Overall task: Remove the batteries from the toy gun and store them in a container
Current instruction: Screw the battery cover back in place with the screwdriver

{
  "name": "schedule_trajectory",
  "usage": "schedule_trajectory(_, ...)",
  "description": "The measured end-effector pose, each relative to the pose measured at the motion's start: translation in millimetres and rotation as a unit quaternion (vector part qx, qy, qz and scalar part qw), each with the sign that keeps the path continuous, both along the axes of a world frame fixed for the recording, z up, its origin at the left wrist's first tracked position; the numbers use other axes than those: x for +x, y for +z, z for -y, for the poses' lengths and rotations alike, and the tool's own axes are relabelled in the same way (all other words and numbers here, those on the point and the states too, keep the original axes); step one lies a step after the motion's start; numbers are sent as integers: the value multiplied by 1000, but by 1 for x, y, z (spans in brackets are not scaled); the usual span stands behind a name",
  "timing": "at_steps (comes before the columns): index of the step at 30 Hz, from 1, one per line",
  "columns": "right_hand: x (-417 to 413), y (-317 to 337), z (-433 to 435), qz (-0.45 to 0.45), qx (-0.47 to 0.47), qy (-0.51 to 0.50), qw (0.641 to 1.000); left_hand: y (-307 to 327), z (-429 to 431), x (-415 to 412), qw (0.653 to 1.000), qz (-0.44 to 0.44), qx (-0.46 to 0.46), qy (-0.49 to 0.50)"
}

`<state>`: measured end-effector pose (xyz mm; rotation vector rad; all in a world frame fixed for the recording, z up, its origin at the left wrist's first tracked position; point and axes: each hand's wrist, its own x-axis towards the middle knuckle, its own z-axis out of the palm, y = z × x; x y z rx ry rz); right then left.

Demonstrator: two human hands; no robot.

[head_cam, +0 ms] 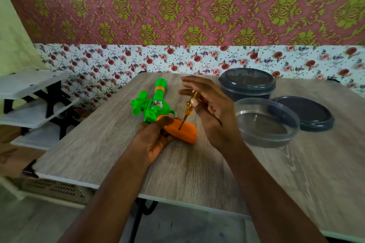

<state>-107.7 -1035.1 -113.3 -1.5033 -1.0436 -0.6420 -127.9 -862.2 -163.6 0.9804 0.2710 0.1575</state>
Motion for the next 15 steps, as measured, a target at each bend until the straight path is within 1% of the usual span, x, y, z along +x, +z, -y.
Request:
schedule_trajectory(3,0,2,0,2,2,-15,1000,0,0,0,1000,-4,5,2)
schedule_trajectory(7,-1,1,1,42,12,-59,997,0,-1,1,1000,-4,5,8)
schedule_trajectory(10,-1,2,0,61,7,-72,995,1,-1,0,1000,-7,6,8)
schedule_trajectory(13,-3,1,-2,20,4,-26,999,-1,-1,1,1000,-9,4,8)
schedule_trajectory(15,-3,1,-3,-3,8,-20,1000,-2,-2,2,1000,-15,6,10)
